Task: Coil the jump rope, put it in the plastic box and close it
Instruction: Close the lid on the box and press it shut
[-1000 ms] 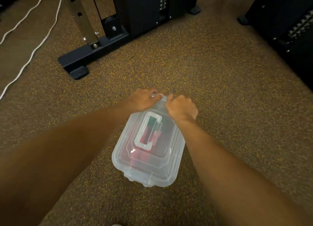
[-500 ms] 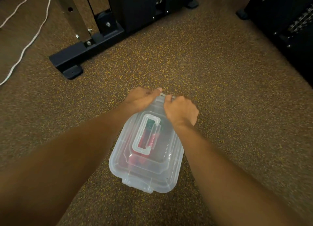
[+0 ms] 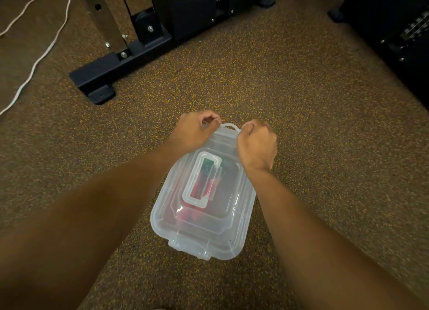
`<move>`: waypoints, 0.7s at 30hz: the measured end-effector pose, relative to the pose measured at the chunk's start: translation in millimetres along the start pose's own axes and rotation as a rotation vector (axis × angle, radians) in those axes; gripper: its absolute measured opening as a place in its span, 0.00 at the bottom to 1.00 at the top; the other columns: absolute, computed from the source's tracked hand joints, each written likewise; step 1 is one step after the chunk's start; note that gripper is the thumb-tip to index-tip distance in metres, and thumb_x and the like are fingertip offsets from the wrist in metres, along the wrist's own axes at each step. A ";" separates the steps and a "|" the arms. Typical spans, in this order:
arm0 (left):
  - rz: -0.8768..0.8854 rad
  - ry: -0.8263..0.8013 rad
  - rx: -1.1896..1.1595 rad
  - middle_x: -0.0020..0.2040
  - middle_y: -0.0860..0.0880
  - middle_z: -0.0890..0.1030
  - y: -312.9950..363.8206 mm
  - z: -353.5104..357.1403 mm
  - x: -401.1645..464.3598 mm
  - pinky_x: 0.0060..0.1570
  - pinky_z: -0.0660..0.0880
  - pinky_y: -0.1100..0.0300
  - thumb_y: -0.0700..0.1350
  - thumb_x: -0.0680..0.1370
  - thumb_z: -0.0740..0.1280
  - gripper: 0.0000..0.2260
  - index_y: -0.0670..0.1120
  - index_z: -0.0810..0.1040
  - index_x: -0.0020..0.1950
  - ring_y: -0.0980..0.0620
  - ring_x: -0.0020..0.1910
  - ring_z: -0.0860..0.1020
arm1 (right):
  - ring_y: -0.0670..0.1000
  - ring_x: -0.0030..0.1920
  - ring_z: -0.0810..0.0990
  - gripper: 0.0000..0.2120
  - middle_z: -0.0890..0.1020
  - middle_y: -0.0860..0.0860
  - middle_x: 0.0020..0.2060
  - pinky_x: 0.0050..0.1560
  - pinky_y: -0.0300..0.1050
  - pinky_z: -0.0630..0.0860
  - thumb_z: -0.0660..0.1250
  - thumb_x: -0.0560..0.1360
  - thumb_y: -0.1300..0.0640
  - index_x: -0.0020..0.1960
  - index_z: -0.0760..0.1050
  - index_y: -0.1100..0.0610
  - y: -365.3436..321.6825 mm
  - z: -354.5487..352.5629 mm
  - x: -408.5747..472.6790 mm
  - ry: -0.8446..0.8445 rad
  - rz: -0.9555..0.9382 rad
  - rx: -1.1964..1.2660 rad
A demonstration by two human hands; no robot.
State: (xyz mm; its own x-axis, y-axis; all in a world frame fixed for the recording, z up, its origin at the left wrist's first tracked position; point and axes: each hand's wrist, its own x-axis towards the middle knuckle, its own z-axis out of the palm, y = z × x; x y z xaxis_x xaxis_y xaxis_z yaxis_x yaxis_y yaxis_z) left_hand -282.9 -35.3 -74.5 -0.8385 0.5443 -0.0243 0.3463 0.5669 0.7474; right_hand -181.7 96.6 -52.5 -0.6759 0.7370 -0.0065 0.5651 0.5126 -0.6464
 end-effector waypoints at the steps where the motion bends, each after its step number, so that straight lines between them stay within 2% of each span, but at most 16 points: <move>1: 0.010 0.014 0.013 0.41 0.55 0.85 1.5 0.2 0.1 0.35 0.72 0.70 0.47 0.81 0.69 0.07 0.48 0.86 0.50 0.67 0.34 0.78 | 0.59 0.49 0.80 0.16 0.81 0.59 0.52 0.41 0.46 0.65 0.56 0.82 0.59 0.55 0.82 0.61 0.8 0.7 0.5 0.006 0.004 0.009; 3: 0.017 0.050 0.054 0.34 0.58 0.80 4.2 0.5 -0.4 0.30 0.65 0.75 0.47 0.82 0.67 0.09 0.47 0.85 0.47 0.70 0.28 0.74 | 0.60 0.50 0.81 0.16 0.81 0.59 0.52 0.42 0.46 0.66 0.57 0.81 0.58 0.55 0.82 0.61 1.7 1.5 0.6 0.018 0.013 0.029; 6: 0.008 0.080 0.118 0.28 0.57 0.73 4.5 1.3 -1.1 0.28 0.63 0.65 0.51 0.84 0.63 0.15 0.46 0.83 0.43 0.63 0.26 0.70 | 0.60 0.50 0.81 0.16 0.82 0.58 0.52 0.42 0.45 0.65 0.57 0.81 0.58 0.55 0.83 0.61 2.0 2.1 0.5 0.023 0.032 0.049; 8: 0.031 0.089 0.126 0.29 0.55 0.76 4.8 -0.2 -1.9 0.30 0.65 0.59 0.49 0.84 0.63 0.14 0.46 0.85 0.46 0.62 0.27 0.70 | 0.60 0.51 0.81 0.15 0.82 0.58 0.52 0.42 0.45 0.66 0.58 0.81 0.59 0.54 0.83 0.61 2.6 1.9 0.4 0.021 0.024 0.064; 10: 0.127 0.099 0.172 0.40 0.49 0.85 5.7 -2.5 -7.8 0.39 0.74 0.56 0.46 0.83 0.62 0.12 0.46 0.86 0.52 0.58 0.35 0.78 | 0.60 0.52 0.80 0.13 0.82 0.57 0.51 0.43 0.44 0.67 0.59 0.79 0.61 0.49 0.83 0.58 2.9 -0.1 -1.4 0.039 -0.029 0.124; 11: 0.190 0.092 0.217 0.49 0.47 0.87 5.3 -3.8 -13.3 0.49 0.77 0.54 0.45 0.83 0.62 0.12 0.45 0.85 0.56 0.53 0.44 0.82 | 0.59 0.52 0.80 0.13 0.83 0.56 0.50 0.46 0.46 0.70 0.59 0.77 0.62 0.48 0.83 0.57 3.1 -1.2 -4.3 0.063 -0.092 0.164; 13: 0.289 0.051 0.306 0.65 0.46 0.83 1.4 -8.4 -29.9 0.66 0.71 0.51 0.46 0.83 0.61 0.15 0.45 0.82 0.64 0.47 0.63 0.79 | 0.59 0.52 0.79 0.14 0.84 0.54 0.47 0.52 0.53 0.74 0.59 0.74 0.61 0.46 0.84 0.55 4.3 -5.8 -16.4 0.091 -0.254 0.160; 14: 0.329 0.041 0.332 0.69 0.45 0.80 -1.5 -10.5 -42.1 0.70 0.68 0.49 0.46 0.83 0.61 0.15 0.45 0.80 0.67 0.45 0.68 0.76 | 0.59 0.52 0.79 0.15 0.84 0.54 0.47 0.53 0.55 0.74 0.58 0.74 0.61 0.47 0.84 0.55 7.2 -8.6 -26.5 0.092 -0.336 0.122; 18: 0.429 0.032 0.366 0.76 0.43 0.72 -14.9 -23.9 -111.0 0.74 0.64 0.42 0.50 0.82 0.65 0.18 0.45 0.78 0.70 0.40 0.76 0.68 | 0.56 0.54 0.78 0.12 0.83 0.51 0.49 0.58 0.53 0.73 0.62 0.74 0.59 0.51 0.83 0.57 28.5 -21.4 -94.7 -0.039 -0.610 0.079; 21: 0.450 -0.127 0.403 0.79 0.43 0.67 -20.4 -35.5 -171.6 0.77 0.60 0.38 0.56 0.80 0.64 0.24 0.47 0.75 0.73 0.41 0.80 0.61 | 0.55 0.61 0.76 0.14 0.81 0.52 0.57 0.65 0.53 0.71 0.67 0.73 0.57 0.58 0.81 0.57 47.2 -32.7 -150.8 -0.167 -0.699 0.050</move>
State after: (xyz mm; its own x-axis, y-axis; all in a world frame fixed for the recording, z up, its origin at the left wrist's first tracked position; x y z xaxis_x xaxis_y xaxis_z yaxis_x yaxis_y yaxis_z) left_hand -161.0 -162.2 -62.0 -0.5249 0.8399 0.1381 0.8072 0.4398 0.3936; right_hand -37.6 24.1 -57.1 -0.9373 0.1647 0.3072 -0.0455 0.8161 -0.5761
